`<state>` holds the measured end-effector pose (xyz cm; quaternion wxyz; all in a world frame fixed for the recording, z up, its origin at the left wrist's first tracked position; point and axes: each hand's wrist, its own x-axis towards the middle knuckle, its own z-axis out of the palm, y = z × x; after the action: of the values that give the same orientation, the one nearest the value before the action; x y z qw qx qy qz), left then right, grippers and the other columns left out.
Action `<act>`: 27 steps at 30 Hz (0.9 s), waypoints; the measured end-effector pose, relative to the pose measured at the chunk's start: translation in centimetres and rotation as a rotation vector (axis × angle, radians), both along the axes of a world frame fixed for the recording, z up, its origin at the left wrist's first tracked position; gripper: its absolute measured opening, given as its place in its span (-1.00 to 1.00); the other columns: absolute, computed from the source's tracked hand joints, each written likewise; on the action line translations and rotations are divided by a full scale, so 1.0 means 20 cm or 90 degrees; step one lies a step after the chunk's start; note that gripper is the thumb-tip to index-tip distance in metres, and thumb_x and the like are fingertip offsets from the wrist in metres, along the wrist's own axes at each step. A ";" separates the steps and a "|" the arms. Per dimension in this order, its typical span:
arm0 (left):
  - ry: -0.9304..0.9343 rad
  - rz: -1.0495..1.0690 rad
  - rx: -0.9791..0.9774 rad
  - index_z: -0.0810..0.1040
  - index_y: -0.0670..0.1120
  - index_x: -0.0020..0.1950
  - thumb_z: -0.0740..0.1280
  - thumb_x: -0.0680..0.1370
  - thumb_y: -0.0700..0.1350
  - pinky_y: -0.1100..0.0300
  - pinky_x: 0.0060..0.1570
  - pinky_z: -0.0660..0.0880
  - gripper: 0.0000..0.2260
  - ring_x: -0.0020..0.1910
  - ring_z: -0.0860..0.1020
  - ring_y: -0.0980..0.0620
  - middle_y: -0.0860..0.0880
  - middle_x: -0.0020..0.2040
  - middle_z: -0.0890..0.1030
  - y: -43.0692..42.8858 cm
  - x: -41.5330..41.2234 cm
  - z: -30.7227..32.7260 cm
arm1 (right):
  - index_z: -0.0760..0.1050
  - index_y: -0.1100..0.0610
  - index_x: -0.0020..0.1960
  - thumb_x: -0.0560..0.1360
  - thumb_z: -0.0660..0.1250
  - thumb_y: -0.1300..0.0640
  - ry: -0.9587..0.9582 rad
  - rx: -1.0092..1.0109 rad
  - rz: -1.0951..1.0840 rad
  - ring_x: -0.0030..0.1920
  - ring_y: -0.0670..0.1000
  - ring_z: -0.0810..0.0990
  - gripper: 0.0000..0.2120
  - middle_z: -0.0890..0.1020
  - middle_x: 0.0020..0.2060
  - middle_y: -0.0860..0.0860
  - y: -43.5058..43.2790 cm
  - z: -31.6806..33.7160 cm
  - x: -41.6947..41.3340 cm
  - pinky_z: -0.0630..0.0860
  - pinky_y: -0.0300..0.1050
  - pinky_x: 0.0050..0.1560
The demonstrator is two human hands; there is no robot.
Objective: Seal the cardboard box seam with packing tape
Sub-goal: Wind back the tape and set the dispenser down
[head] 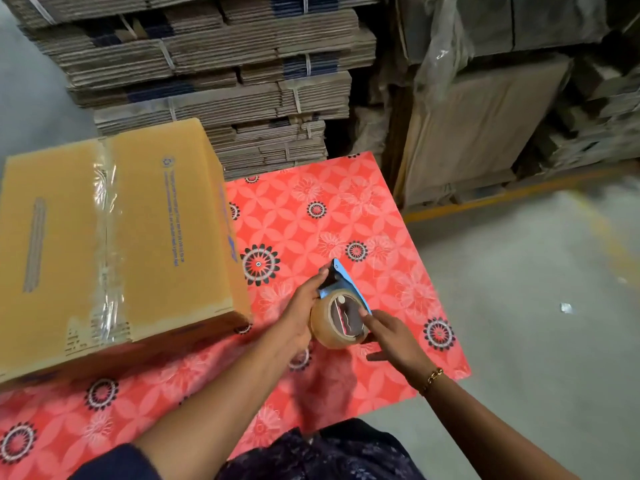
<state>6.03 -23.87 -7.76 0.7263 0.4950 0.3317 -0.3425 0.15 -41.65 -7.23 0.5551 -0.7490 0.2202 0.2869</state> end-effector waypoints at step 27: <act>-0.156 -0.107 0.209 0.47 0.00 0.51 0.18 0.68 0.17 0.18 0.17 0.32 -0.54 0.38 0.49 0.02 -0.03 0.45 0.54 -0.25 0.33 -0.11 | 0.69 0.09 0.00 0.56 0.15 -0.17 -0.185 -0.236 -0.006 -0.23 0.19 0.70 -0.56 0.74 -0.15 0.08 -0.22 -0.38 0.41 0.62 0.13 -0.15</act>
<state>12.66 -28.95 -9.99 0.6400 0.6702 0.2501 -0.2805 8.38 -45.98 -14.79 0.4355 -0.8705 0.1900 0.1283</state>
